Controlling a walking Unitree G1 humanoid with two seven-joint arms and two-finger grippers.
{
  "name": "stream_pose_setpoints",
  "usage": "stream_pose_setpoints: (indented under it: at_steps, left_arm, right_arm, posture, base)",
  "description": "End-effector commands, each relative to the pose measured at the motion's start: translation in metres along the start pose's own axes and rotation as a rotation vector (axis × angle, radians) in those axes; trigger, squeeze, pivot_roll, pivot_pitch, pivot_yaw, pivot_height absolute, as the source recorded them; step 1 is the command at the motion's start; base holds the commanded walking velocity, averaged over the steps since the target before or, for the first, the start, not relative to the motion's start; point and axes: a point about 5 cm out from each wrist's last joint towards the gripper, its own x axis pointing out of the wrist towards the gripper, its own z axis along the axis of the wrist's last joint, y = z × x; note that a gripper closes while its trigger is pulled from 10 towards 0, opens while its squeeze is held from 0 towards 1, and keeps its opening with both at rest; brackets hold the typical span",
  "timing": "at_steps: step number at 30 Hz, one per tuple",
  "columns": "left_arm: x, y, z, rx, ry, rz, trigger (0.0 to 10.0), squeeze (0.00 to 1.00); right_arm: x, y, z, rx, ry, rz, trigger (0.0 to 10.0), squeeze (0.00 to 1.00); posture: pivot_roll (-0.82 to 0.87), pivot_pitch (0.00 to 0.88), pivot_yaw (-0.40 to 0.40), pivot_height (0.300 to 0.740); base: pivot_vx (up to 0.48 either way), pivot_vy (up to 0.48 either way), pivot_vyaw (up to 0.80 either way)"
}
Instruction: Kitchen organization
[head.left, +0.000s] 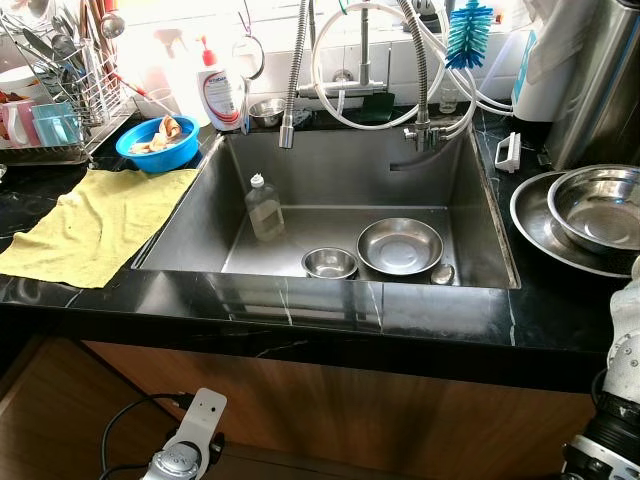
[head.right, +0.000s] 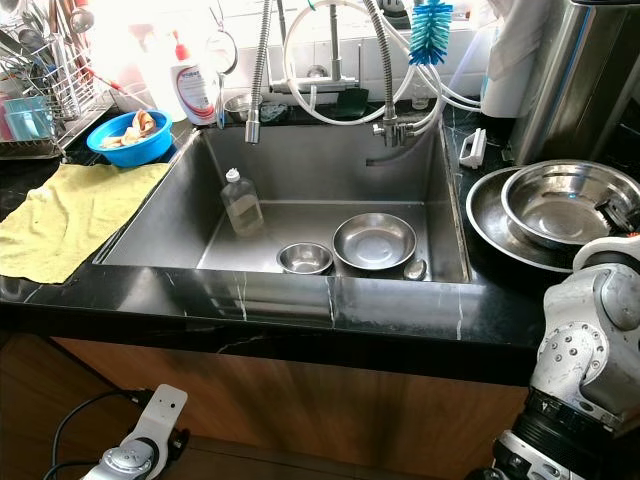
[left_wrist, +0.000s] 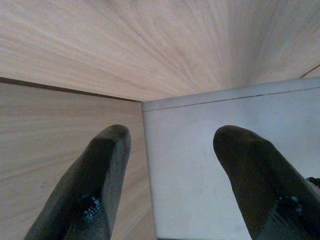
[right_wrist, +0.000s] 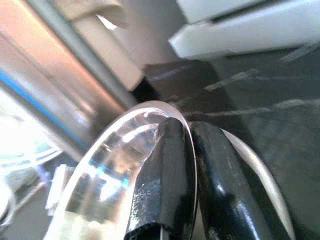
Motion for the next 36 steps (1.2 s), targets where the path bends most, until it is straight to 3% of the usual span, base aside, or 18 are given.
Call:
stream_pose_setpoints:
  at_steps: [1,8,15,16,17,26,27,28,29,30,35,36]
  left_arm:
    - [0.0,0.004,-0.003,0.008,0.016,0.008,10.0,0.0]
    - [0.0,0.004,-0.002,0.007,0.013,0.01,10.0,0.0]
    - [0.0,0.003,-0.002,0.004,0.012,0.008,10.0,0.0]
    - [0.0,0.002,-0.002,0.004,0.012,0.007,10.0,0.0]
    - [0.0,0.002,-0.002,0.003,0.013,0.006,10.0,0.0]
    - [0.0,0.001,-0.003,0.001,0.016,0.006,10.0,0.0]
    - [0.0,0.001,-0.003,0.0,0.015,0.007,10.0,0.0]
    - [0.0,0.002,-0.003,-0.001,0.014,0.008,10.0,0.0]
    - [0.0,0.002,-0.003,-0.001,0.014,0.009,10.0,0.0]
    - [0.0,0.001,-0.002,-0.002,0.013,0.009,10.0,0.0]
    - [0.0,0.001,-0.001,-0.009,0.009,0.012,10.0,0.0]
    - [0.0,0.002,-0.001,-0.01,0.009,0.013,10.0,0.0]
  right_arm:
    - [-0.004,0.015,0.007,-0.001,-0.04,0.075,10.0,0.0]
    - [-0.009,0.033,0.019,0.005,-0.112,0.176,10.0,0.0]
    - [-0.01,0.037,0.025,0.0,-0.145,0.202,10.0,0.0]
    - [-0.01,0.037,0.026,0.001,-0.146,0.204,5.9,0.0]
    - [-0.011,0.039,0.027,0.02,-0.156,0.22,0.0,0.0]
    - [-0.011,0.047,0.032,-0.005,-0.174,0.256,0.0,0.0]
    - [-0.013,0.053,0.035,-0.022,-0.181,0.297,3.8,0.0]
    - [-0.017,0.066,0.036,-0.068,-0.186,0.381,10.0,0.0]
    - [-0.018,0.068,0.036,-0.08,-0.187,0.4,10.0,0.0]
    - [-0.026,0.083,0.036,-0.046,-0.178,0.531,10.0,0.0]
    - [-0.041,0.101,0.034,-0.068,-0.172,0.712,10.0,0.0]
    - [-0.048,0.108,0.028,-0.073,-0.126,0.801,10.0,0.0]
  posture:
    - [-0.17,0.0,0.114,0.74]
    - [-0.17,0.0,0.112,0.74]
    - [-0.17,0.0,0.109,0.74]
    - [-0.17,0.0,0.11,0.74]
    - [-0.17,0.0,0.11,0.74]
    - [-0.17,0.0,0.11,0.74]
    - [-0.17,0.0,0.11,0.74]
    - [-0.17,0.0,0.11,0.74]
    - [-0.17,0.0,0.11,0.74]
    - [-0.17,0.0,0.109,0.74]
    - [-0.17,0.0,0.107,0.74]
    - [-0.18,0.0,0.108,0.74]
  base:
    - [0.0,0.0,0.0]
    - [0.0,0.0,0.0]
    - [0.0,0.0,0.0]
    - [0.0,0.0,0.0]
    - [0.0,0.0,0.0]
    - [0.0,0.0,0.0]
    - [0.0,0.0,0.0]
    - [0.0,0.0,0.0]
    - [0.0,0.0,0.0]
    - [0.0,0.0,0.0]
    - [0.0,0.0,0.0]
    - [0.0,0.0,0.0]
